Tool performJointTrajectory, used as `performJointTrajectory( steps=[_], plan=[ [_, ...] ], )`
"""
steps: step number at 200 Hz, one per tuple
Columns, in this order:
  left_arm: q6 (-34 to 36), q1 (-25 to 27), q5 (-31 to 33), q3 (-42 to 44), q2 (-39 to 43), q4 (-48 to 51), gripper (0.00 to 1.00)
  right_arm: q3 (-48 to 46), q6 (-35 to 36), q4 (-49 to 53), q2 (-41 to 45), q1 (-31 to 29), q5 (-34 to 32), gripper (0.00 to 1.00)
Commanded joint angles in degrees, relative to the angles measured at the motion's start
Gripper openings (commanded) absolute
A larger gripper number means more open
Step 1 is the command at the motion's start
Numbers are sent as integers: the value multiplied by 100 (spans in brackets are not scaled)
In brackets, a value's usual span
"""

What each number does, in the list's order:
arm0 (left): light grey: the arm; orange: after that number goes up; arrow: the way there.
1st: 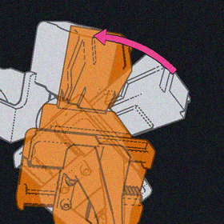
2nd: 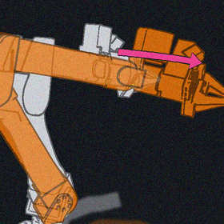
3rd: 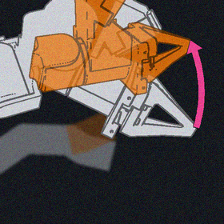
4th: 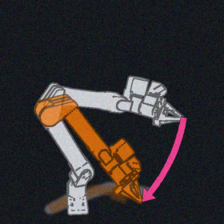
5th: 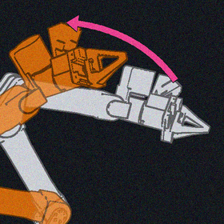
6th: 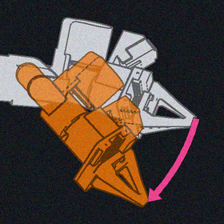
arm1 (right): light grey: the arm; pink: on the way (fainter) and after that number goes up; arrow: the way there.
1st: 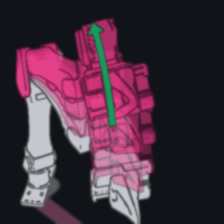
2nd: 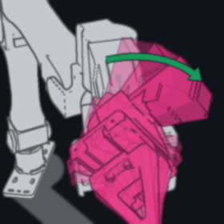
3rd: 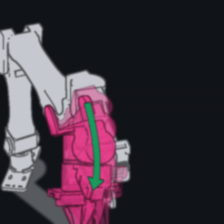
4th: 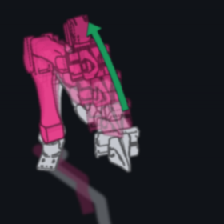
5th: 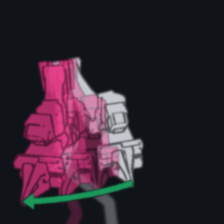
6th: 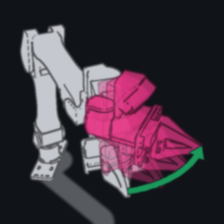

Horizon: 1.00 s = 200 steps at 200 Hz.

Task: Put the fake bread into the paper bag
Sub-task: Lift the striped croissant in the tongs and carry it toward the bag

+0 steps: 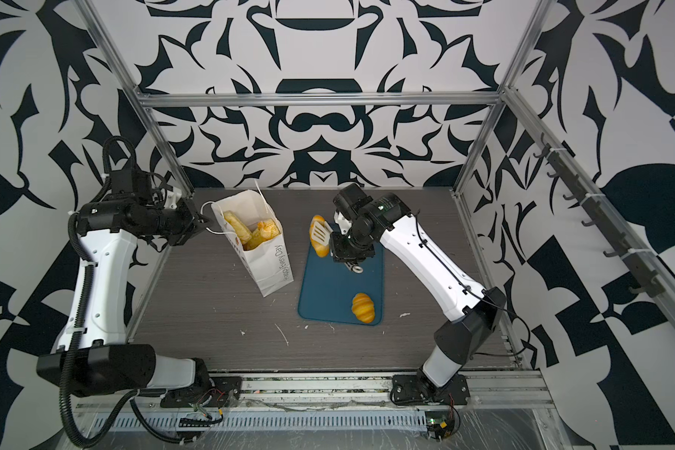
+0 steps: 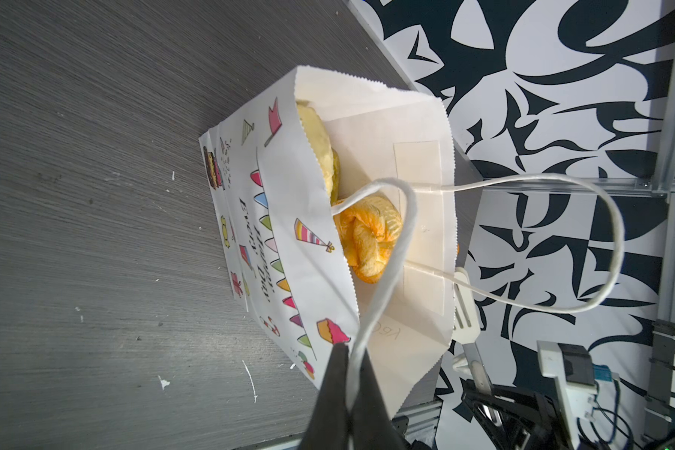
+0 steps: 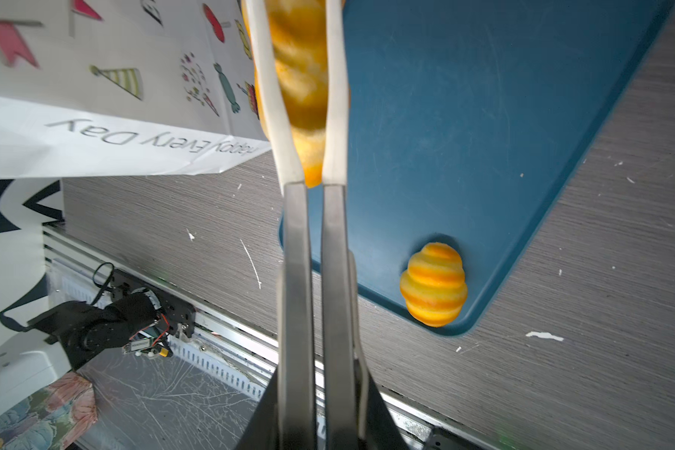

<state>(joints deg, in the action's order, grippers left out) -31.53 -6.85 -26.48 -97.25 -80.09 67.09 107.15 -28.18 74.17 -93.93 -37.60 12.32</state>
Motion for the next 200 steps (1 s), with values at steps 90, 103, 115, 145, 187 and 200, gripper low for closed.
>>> performJointTrajectory(
  steps=[90,103,115,145,187,200],
  plan=[
    [-11,-27,-71,-100,147,217,0,1134,66,-520,338,-96,564,21],
    [-22,-27,-77,-114,146,217,0,1184,76,-613,381,-121,579,21],
    [-29,-27,-74,-129,136,217,0,1252,81,-703,414,-149,604,21],
    [-38,-27,-75,-149,140,213,0,1405,102,-883,471,-207,636,21],
    [-57,-27,-77,-142,169,217,0,1655,155,-1036,472,-312,640,21],
    [-57,-27,-79,-137,173,220,0,1738,166,-1079,455,-348,659,21]
  ],
)
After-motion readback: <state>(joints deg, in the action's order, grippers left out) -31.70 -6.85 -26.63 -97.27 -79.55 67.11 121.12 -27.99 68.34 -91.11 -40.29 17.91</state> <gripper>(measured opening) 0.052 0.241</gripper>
